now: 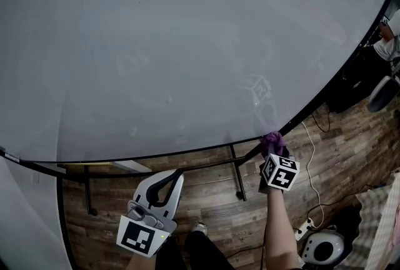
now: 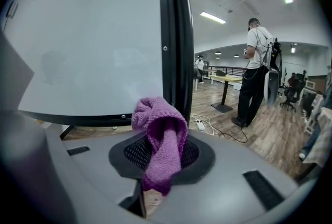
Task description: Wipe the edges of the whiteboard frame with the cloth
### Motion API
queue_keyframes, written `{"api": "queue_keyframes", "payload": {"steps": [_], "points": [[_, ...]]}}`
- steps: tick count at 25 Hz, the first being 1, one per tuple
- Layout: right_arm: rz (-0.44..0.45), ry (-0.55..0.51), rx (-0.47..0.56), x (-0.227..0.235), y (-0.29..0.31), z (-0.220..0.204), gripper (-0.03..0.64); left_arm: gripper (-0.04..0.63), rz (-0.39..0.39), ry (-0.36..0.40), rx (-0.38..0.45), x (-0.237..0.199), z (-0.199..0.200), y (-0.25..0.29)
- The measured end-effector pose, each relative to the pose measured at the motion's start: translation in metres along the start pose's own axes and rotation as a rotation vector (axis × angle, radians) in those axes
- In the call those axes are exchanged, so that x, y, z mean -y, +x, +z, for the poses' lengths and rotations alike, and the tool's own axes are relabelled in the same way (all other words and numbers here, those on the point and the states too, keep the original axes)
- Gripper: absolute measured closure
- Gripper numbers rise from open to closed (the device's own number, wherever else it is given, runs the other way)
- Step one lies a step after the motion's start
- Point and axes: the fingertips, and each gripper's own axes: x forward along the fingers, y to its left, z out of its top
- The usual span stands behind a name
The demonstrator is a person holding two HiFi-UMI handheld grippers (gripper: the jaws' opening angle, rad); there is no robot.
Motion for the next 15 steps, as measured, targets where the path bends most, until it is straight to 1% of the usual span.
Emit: {"api": "queue_keyframes", "payload": {"steps": [4,11,15], "points": [[-0.006,-0.022,-0.001,0.004,0.000,0.001,0.540,0.578,0.002,-0.002,-0.003,-0.001,-0.001,0.000],[-0.049,-0.014,0.000,0.013,0.004,0.002,0.540,0.578,0.018,-0.012,-0.013,-0.013,-0.010,-0.009],[-0.057,-0.011,0.003,0.013,0.004,0.003,0.540,0.578,0.033,-0.016,-0.020,-0.020,-0.012,-0.015]]}}
